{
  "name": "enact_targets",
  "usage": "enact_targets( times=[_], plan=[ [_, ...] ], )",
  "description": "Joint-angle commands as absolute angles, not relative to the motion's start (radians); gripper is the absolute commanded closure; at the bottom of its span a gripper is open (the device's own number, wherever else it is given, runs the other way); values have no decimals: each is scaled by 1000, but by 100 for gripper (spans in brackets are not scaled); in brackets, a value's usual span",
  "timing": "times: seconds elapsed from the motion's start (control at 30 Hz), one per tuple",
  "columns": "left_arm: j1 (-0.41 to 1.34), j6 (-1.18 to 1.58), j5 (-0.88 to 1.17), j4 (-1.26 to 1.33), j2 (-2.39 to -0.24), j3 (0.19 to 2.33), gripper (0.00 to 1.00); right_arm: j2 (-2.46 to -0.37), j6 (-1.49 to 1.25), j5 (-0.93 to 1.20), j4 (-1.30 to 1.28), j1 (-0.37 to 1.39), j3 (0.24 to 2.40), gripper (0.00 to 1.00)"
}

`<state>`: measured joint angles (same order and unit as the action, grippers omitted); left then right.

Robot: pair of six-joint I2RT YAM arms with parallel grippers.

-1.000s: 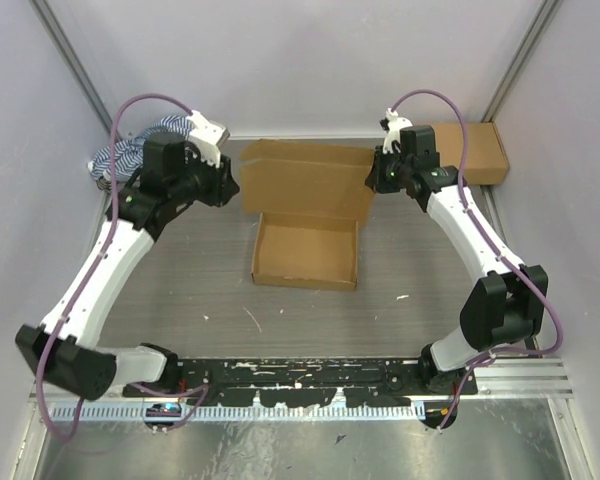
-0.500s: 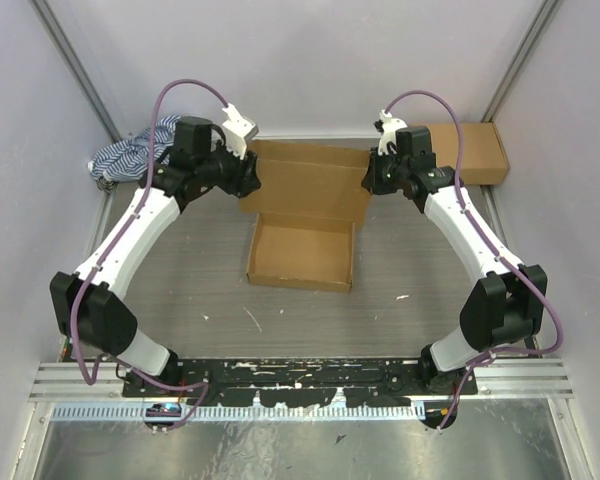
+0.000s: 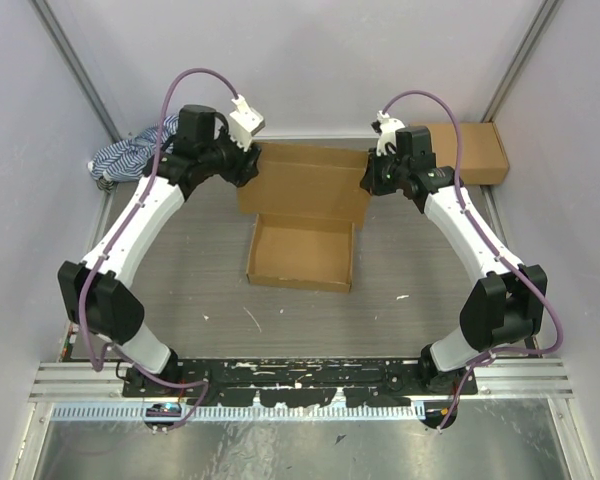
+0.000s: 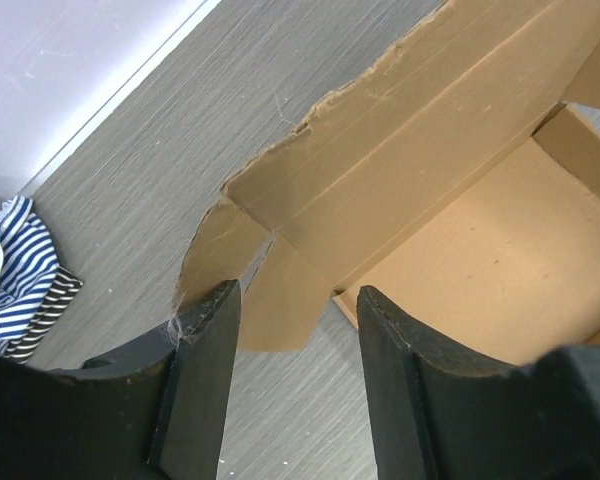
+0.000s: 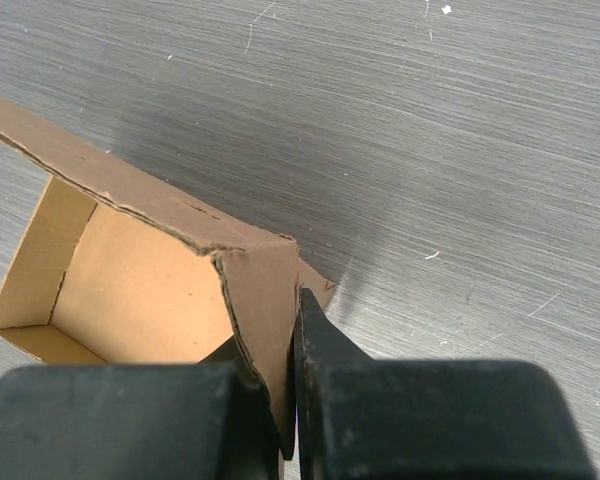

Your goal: Fold the paper box

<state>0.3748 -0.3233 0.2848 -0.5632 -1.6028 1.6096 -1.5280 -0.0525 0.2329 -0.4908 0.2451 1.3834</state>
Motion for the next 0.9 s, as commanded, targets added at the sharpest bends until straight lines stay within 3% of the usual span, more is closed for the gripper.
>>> enact_targets(
  times=[0.0,0.67,0.87],
  plan=[
    [370,-387,269,-586,-1659,1665,43,-1497,-43,274,-490,249,1401,99],
    [348,-460,174,-611,-1751,1729,45,-1501,-26,296,-497,250,1406,99],
    [339,-419,273,-663,-1770,1760,50,-1508,-32,298,-503,249,1412,99]
  ],
)
